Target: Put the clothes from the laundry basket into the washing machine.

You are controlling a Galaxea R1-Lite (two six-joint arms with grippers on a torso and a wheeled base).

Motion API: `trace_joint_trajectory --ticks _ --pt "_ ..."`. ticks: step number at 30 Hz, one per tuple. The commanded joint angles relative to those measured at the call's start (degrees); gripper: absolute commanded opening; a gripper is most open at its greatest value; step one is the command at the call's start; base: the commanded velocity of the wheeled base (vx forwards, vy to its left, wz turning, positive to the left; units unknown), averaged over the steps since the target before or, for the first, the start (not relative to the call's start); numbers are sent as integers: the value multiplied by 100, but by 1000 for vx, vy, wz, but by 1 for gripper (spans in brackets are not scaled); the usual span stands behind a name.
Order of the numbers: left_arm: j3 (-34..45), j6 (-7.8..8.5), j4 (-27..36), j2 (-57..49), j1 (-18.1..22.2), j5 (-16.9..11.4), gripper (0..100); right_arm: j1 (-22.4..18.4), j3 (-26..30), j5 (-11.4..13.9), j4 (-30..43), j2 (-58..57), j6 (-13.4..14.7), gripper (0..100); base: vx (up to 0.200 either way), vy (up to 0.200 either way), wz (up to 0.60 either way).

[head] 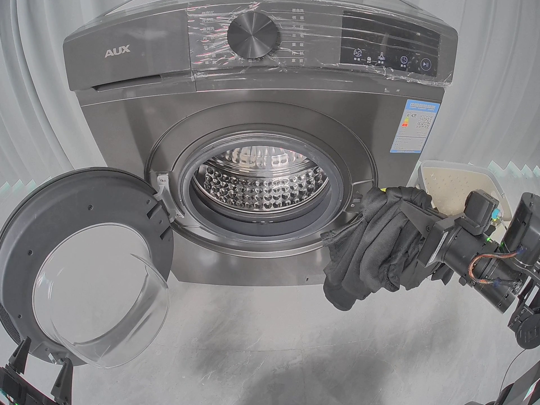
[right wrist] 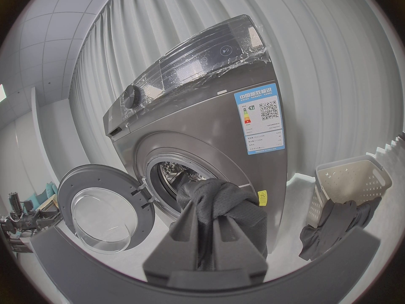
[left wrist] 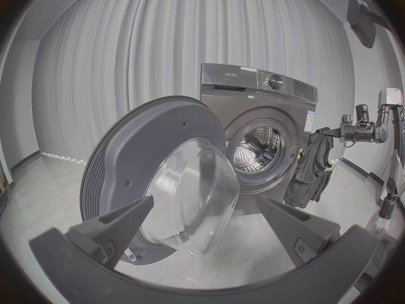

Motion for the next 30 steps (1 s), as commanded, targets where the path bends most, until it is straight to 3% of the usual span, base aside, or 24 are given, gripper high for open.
trace_joint_trajectory --ticks 1,6,11,16,18,22,26,30 --pt "84 -2 -1 -92 1 -4 100 4 5 -4 3 19 2 0 0 0 0" --pt "84 -2 -1 -101 1 5 100 21 13 -4 -6 90 11 0 0 0 0" --pt "101 209 -1 -101 19 -39 100 241 5 -39 3 90 -42 0 0 0 0" --pt "101 183 -1 -101 19 -13 100 557 -48 -188 3 177 -33 0 0 0 0" --pt "101 191 -1 -101 10 -39 100 716 -66 -390 -6 283 -25 0 0 0 0" --pt "101 218 -1 -66 10 -56 100 1023 -242 -557 3 520 142 0 0 0 0" --pt "101 227 -9 -101 19 -74 100 1357 -549 -1014 -6 872 301 0 0 0 0" --pt "101 279 -27 -101 19 -197 100 1454 -1050 -1102 -85 1197 538 0 0 0 0"
